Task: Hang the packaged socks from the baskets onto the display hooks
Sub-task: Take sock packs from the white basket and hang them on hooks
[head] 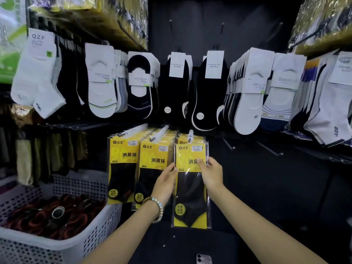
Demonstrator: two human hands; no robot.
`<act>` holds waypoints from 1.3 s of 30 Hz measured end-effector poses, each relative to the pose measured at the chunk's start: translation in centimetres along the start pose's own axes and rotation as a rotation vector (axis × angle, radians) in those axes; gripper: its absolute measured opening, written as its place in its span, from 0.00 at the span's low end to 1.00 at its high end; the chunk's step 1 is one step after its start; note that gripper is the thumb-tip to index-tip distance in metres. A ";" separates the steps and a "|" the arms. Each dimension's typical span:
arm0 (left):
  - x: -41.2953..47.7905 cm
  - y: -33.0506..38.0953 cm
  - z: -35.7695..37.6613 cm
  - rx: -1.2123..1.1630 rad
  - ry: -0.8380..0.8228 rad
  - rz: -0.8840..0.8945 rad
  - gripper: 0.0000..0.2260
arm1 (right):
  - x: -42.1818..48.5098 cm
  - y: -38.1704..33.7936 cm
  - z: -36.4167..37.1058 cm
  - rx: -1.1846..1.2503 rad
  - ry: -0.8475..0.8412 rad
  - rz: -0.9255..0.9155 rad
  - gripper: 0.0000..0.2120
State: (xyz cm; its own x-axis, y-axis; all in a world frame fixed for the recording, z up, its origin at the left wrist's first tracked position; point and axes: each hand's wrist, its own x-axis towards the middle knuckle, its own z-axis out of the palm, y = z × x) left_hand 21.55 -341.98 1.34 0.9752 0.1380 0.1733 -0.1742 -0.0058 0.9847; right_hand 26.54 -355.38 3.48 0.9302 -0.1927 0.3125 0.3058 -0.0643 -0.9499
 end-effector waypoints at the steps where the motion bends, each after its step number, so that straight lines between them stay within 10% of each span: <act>1: 0.4 -0.3 0.2 0.022 0.003 0.004 0.19 | 0.5 0.5 0.2 0.012 0.018 0.026 0.06; 21: 2.5 -4.8 1.8 0.240 0.071 0.118 0.24 | -1.0 7.1 -4.1 -0.063 -0.048 0.266 0.12; 34: -18.1 -18.4 1.2 0.211 -0.101 -0.453 0.17 | -20.7 17.3 -16.1 -0.369 -0.161 0.588 0.07; 39: -23.6 -24.0 2.3 0.355 -0.279 -0.564 0.12 | -25.8 22.2 -18.9 -0.589 -0.295 0.768 0.24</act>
State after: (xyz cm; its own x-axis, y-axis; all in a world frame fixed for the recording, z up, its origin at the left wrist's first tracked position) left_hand 2.99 -347.40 -26.32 0.9106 -0.0427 -0.4111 0.3745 -0.3359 0.8643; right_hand 5.50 -370.33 -25.68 0.8708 -0.1406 -0.4710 -0.4711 -0.5127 -0.7178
